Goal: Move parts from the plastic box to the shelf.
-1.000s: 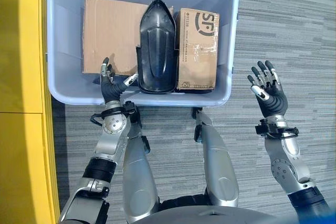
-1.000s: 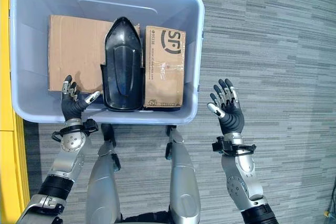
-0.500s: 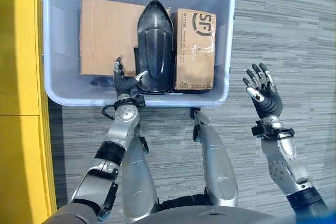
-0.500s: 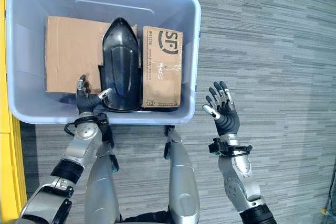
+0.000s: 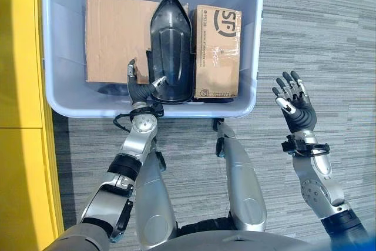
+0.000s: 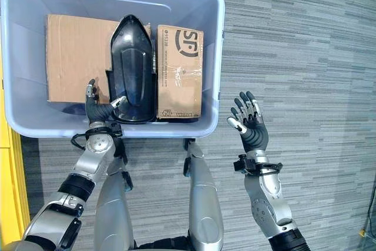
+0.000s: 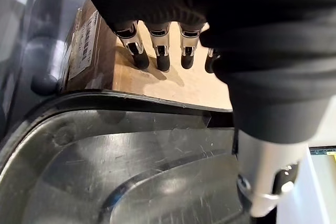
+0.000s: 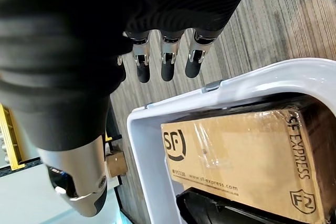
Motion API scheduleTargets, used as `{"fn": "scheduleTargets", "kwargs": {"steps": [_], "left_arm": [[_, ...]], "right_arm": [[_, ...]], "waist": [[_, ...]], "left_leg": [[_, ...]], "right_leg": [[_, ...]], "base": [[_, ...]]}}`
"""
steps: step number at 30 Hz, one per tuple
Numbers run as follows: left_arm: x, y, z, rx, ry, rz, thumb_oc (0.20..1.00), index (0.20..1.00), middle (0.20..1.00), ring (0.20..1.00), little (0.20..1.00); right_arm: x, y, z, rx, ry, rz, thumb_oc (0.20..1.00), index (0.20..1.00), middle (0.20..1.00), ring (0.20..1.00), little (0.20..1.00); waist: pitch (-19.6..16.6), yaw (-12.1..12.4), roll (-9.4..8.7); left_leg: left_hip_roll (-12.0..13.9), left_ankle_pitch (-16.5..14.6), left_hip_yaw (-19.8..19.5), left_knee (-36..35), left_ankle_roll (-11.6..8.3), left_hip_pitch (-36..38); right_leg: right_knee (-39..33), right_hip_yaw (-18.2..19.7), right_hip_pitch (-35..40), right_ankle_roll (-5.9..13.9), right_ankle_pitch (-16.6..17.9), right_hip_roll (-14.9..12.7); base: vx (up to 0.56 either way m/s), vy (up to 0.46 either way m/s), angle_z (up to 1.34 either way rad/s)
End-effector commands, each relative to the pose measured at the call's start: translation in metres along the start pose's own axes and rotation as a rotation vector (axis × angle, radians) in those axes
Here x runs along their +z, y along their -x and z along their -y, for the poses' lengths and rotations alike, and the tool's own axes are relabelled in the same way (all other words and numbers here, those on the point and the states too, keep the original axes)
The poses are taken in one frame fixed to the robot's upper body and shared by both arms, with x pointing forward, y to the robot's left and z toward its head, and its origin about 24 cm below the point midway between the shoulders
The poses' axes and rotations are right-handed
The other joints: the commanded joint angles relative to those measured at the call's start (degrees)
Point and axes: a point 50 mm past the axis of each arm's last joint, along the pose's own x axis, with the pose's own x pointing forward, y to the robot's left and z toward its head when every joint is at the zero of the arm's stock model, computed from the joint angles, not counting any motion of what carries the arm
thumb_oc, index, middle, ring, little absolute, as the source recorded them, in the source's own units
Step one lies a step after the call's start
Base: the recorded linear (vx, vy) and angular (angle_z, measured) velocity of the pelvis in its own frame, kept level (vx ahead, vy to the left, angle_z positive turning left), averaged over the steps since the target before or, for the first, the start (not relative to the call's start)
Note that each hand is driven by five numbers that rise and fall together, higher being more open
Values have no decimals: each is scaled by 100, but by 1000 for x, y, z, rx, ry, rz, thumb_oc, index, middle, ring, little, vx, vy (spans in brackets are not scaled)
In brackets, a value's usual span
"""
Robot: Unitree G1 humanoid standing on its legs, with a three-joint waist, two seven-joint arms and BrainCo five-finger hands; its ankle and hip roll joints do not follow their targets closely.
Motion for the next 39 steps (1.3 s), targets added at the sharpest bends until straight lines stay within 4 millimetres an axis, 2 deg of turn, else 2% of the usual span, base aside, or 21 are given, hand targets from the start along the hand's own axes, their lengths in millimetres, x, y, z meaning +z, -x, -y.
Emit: {"fn": "scheduleTargets", "kwargs": {"steps": [1,3,5,6,8,15,18,23,24,25,34,39], "left_arm": [[-19,-15,-25,90,-53,-134,1000,1000,1000,1000,1000],[-21,-19,-25,104,-57,-171,1000,1000,1000,1000,1000],[-28,-30,-23,98,-259,-219,1000,1000,1000,1000,1000],[-27,-33,-20,95,-269,-235,1000,1000,1000,1000,1000],[-20,-41,-12,94,-321,-241,1000,1000,1000,1000,1000],[4,-60,-7,92,-444,-206,1000,1000,1000,1000,1000],[9,-58,6,67,-429,-178,1000,1000,1000,1000,1000],[4,-47,26,-10,-457,-170,1000,1000,1000,1000,1000],[2,-46,27,-20,-462,-175,787,787,787,787,787],[1,-46,27,-28,-469,-178,200,200,200,200,200],[4,-44,38,-109,-494,-156,200,200,200,200,200],[-1,-36,48,-150,-498,-166,200,200,200,200,200]], "right_arm": [[19,-3,-10,47,-21,100,1000,1000,1000,1000,1000],[20,-4,-11,52,-20,100,1000,1000,1000,1000,1000],[22,-7,-15,86,-12,103,1000,1000,1000,1000,1000],[22,-8,-16,94,-10,102,1000,1000,1000,1000,1000],[24,-9,-20,124,-12,106,1000,1000,1000,1000,1000],[30,-12,-28,193,-22,133,1000,1000,1000,1000,1000],[30,-13,-29,198,-21,138,1000,1000,1000,1000,1000],[28,-12,-29,202,-26,129,1000,1000,1000,1000,1000],[28,-12,-29,201,-24,128,1000,1000,1000,1000,1000],[28,-12,-29,202,-25,130,1000,1000,1000,1000,1000],[24,-12,-24,189,-18,108,1000,1000,1000,1000,1000],[22,-13,-24,193,-20,94,1000,1000,1000,1000,1000]], "waist": [[-72,-55,-501],[-72,-78,-488],[-72,-158,-514],[-72,-182,-523],[-72,-265,-541],[-72,-490,-622],[-72,-543,-620],[-72,-567,-557],[-72,-567,-549],[-72,-568,-541],[-72,-553,-447],[-72,-509,-371]], "left_leg": [[482,-194,-437,739,-148,-716],[477,-188,-432,726,-149,-735],[476,-180,-408,738,-152,-783],[477,-180,-401,743,-154,-789],[487,-185,-388,754,-158,-825],[560,-177,-347,821,-187,-1033],[581,-151,-320,782,-182,-1071],[605,-128,-239,686,-183,-1008],[604,-128,-234,676,-182,-988],[601,-125,-224,657,-184,-970],[572,-132,-189,629,-174,-829],[555,-121,-173,557,-184,-635]], "right_leg": [[-140,71,357,349,-14,-436],[-124,85,317,351,-18,-434],[-80,134,230,351,-26,-426],[-67,144,211,354,-28,-421],[-27,190,137,355,-31,-413],[140,337,-239,353,-44,-338],[173,376,-358,360,-38,-302],[194,436,-424,349,-56,-261],[200,445,-426,347,-57,-259],[201,446,-421,349,-58,-251],[241,477,-344,337,-85,-238],[226,485,-194,338,-89,-261]], "base": [[0,0,0],[0,0,0],[16,8,1],[0,0,0],[13,5,-8],[3,-16,-3],[6,-16,-16],[12,-20,-15],[6,-23,16],[6,-21,-21],[1,-6,6],[-1,0,-1]]}}
